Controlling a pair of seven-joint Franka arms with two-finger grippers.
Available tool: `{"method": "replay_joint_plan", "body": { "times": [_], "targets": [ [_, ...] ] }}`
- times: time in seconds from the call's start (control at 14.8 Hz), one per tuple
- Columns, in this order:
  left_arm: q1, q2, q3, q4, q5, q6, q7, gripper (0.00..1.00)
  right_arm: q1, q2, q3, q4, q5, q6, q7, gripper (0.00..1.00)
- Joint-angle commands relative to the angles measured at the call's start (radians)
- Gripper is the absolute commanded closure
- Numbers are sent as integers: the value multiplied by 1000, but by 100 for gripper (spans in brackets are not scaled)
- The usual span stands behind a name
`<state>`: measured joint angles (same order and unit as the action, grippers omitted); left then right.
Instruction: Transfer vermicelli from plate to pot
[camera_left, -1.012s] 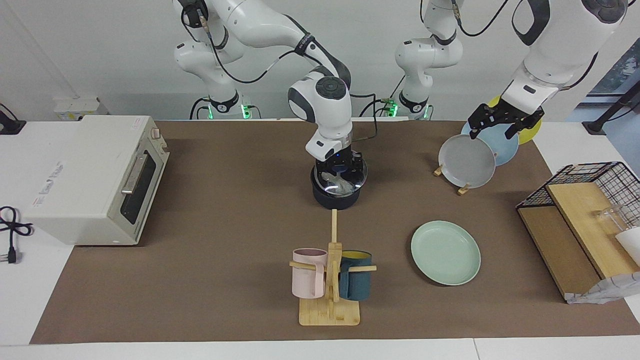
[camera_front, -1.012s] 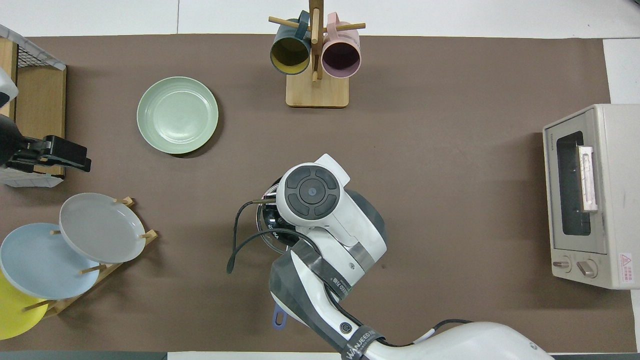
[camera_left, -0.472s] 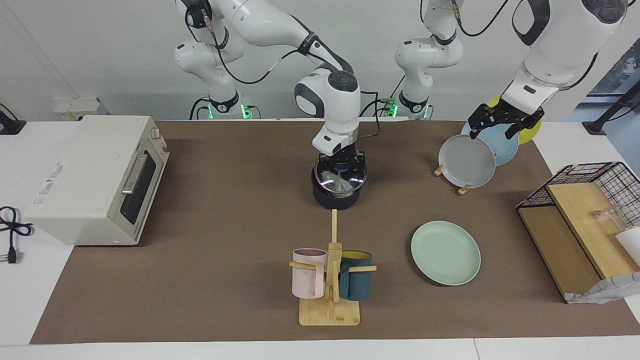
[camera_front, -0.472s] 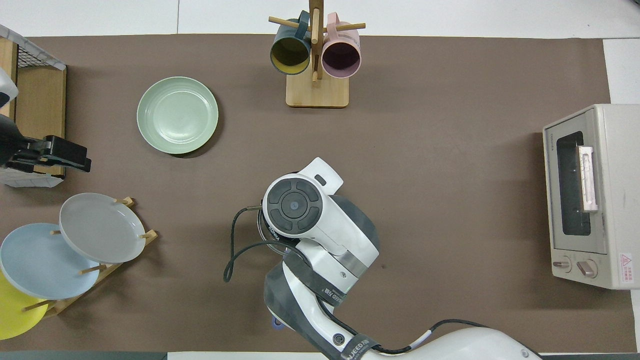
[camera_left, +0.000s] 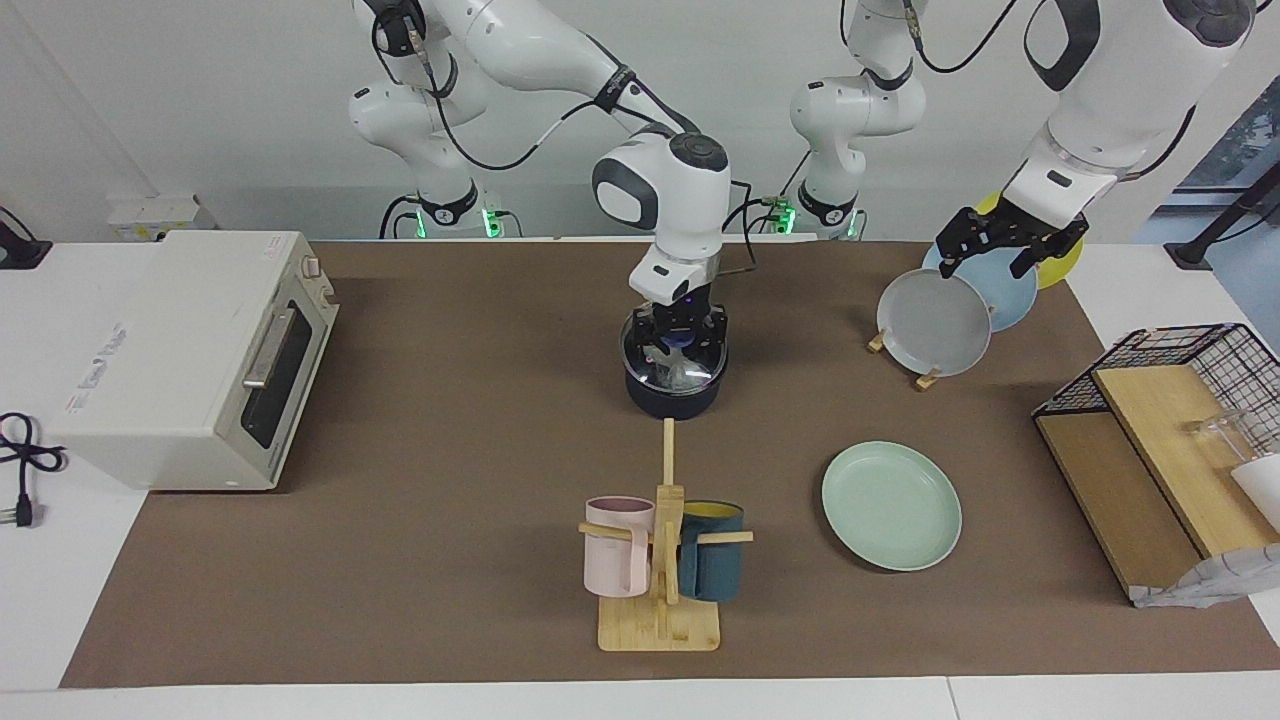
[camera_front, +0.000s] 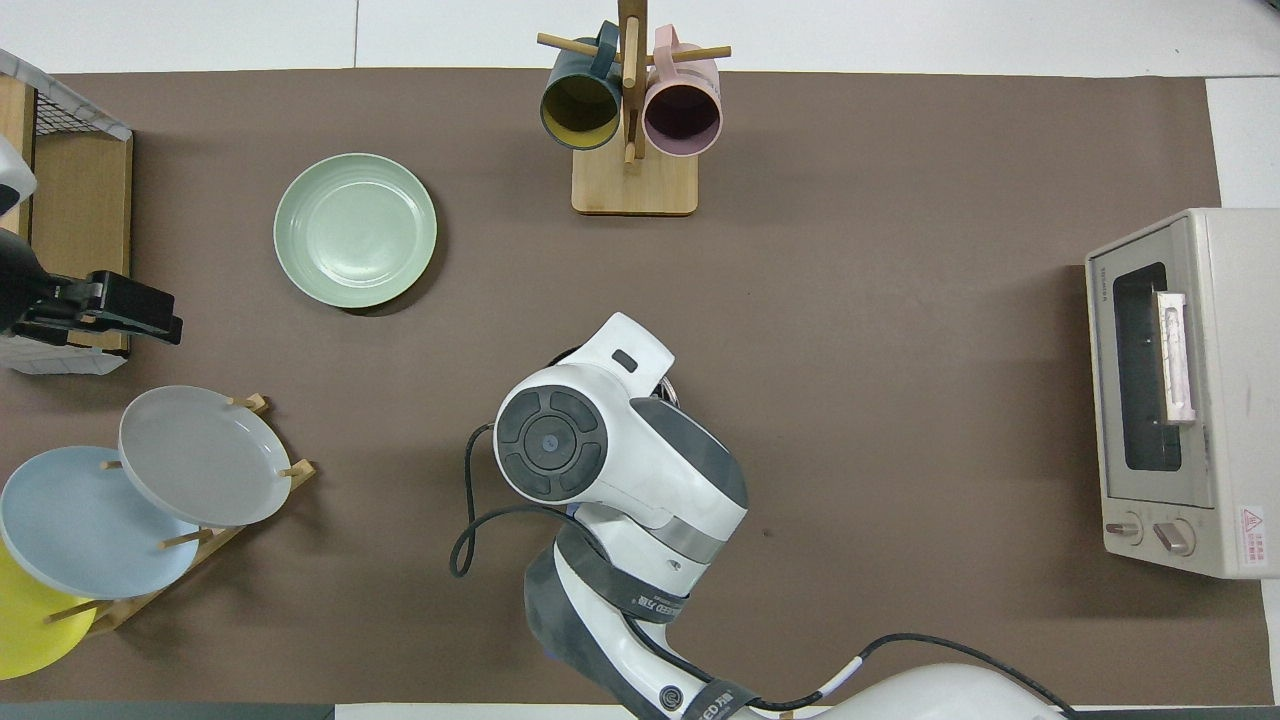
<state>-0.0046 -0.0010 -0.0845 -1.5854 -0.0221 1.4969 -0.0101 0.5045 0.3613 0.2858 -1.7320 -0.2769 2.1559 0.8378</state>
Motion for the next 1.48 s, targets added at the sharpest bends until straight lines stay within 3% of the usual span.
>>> {"method": "replay_joint_plan", "body": {
  "times": [0.0, 0.61, 1.42],
  "targets": [
    [5, -24, 2, -19, -12, -1, 9, 0, 3, 5, 4, 22, -30, -2, 30, 65],
    [5, -24, 3, -19, -12, -1, 9, 0, 0, 5, 4, -27, -64, 108, 84, 65],
    [5, -24, 3, -19, -12, -1, 9, 0, -15, -5, 4, -69, -77, 119, 87, 64]
  ]
}}
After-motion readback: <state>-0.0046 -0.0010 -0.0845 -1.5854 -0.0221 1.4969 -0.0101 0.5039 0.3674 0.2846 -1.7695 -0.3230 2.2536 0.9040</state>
